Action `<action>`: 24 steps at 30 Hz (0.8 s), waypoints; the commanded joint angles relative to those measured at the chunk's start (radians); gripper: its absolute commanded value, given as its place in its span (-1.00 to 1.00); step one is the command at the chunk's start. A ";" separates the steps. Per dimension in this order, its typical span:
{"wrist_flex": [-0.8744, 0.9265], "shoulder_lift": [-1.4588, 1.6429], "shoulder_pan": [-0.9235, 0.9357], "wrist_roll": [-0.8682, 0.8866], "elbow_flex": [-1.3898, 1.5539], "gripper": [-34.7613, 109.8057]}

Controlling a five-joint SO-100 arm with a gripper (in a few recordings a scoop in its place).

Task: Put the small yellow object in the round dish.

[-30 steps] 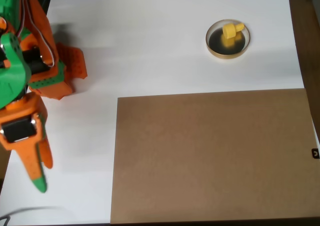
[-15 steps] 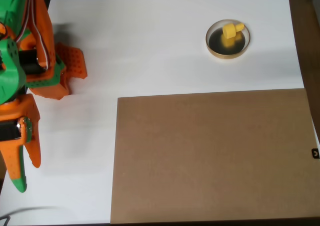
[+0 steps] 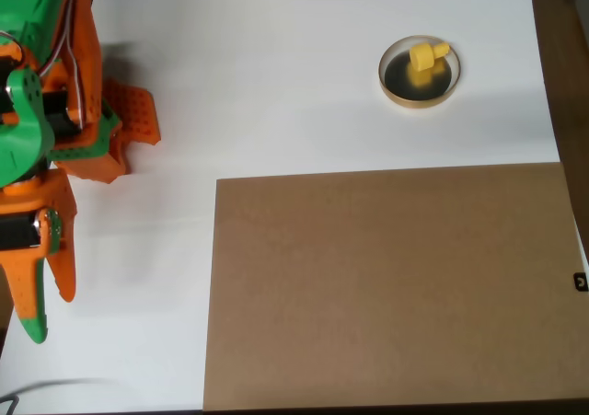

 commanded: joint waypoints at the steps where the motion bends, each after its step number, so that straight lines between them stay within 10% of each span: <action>1: 0.012 0.081 0.009 -0.015 0.029 -0.21; 24: 0.081 0.299 -0.009 -0.005 0.141 -0.52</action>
